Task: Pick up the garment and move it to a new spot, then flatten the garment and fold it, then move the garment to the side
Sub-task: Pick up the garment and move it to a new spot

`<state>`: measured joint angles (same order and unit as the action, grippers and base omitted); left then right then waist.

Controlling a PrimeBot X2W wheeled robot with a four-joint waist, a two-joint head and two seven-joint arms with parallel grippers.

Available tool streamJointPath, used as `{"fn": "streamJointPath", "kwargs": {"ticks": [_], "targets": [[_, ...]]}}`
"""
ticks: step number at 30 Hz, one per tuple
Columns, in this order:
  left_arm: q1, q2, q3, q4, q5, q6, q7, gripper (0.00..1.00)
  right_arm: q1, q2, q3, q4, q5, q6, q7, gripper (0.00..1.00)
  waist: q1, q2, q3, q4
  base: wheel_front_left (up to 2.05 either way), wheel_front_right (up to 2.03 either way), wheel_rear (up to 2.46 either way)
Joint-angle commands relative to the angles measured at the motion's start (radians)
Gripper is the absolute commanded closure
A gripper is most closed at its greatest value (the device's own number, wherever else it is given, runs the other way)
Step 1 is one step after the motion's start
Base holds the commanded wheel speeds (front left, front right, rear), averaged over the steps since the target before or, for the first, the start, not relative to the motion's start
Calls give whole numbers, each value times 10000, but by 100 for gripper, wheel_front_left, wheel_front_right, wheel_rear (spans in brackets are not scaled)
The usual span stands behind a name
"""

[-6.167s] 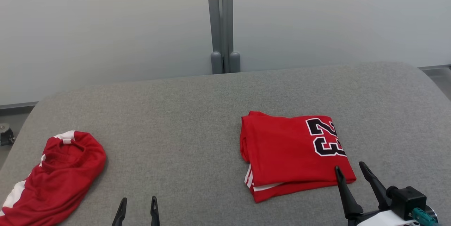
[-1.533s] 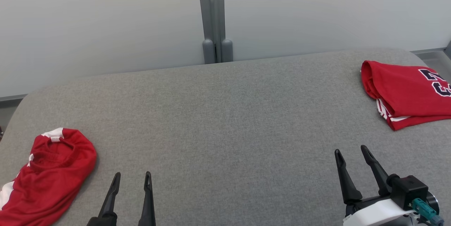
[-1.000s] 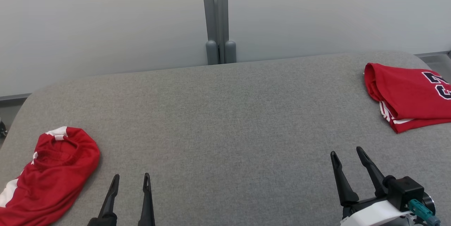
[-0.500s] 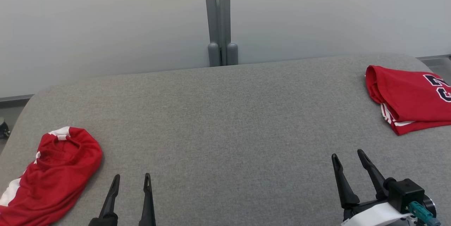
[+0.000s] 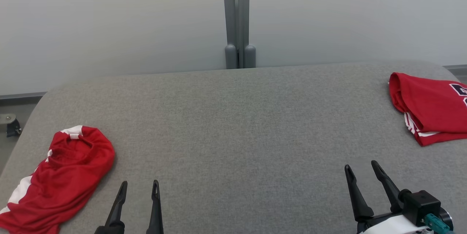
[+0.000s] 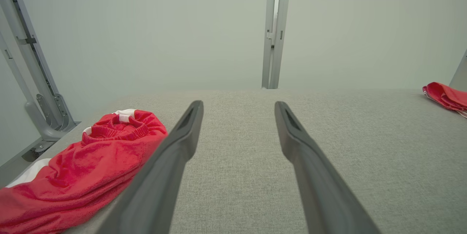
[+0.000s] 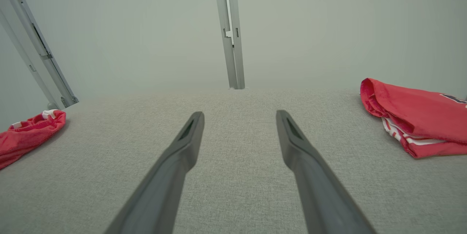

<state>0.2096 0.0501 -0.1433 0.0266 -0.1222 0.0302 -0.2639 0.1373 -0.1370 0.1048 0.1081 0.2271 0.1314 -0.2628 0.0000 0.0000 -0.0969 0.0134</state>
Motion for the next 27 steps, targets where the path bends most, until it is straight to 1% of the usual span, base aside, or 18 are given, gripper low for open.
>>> {"fn": "streamJointPath", "kwargs": {"ticks": [1, 11, 17, 23, 27], "targets": [[52, 11, 9, -39, 20, 12, -4, 0, 90, 2, -14, -28, 30, -17, -25, 0, 0, 0, 64, 290, 0, 0, 0], [-142, 11, 141, -565, -53, 187, -4, 0, -54, 71, 122, -47, -23, -17, -25, 0, 0, 0, 518, 1684, 0, 0, 0], [-239, 11, 156, -694, 0, 337, -4, 0, -206, -27, 157, -42, -50, -17, -25, 0, 0, 0, 891, 2504, 0, 0, 0], [-549, 12, 287, -990, -207, 613, -4, 0, -562, -263, 171, -175, -103, -17, -25, 0, 0, 0, 1622, 2969, 0, 0, 0], [-1083, 10, 617, -1154, -211, 655, -4, 0, -818, -472, 149, -274, -132, -17, -25, 0, 0, 0, 2123, 3087, 0, 0, 0]]}}
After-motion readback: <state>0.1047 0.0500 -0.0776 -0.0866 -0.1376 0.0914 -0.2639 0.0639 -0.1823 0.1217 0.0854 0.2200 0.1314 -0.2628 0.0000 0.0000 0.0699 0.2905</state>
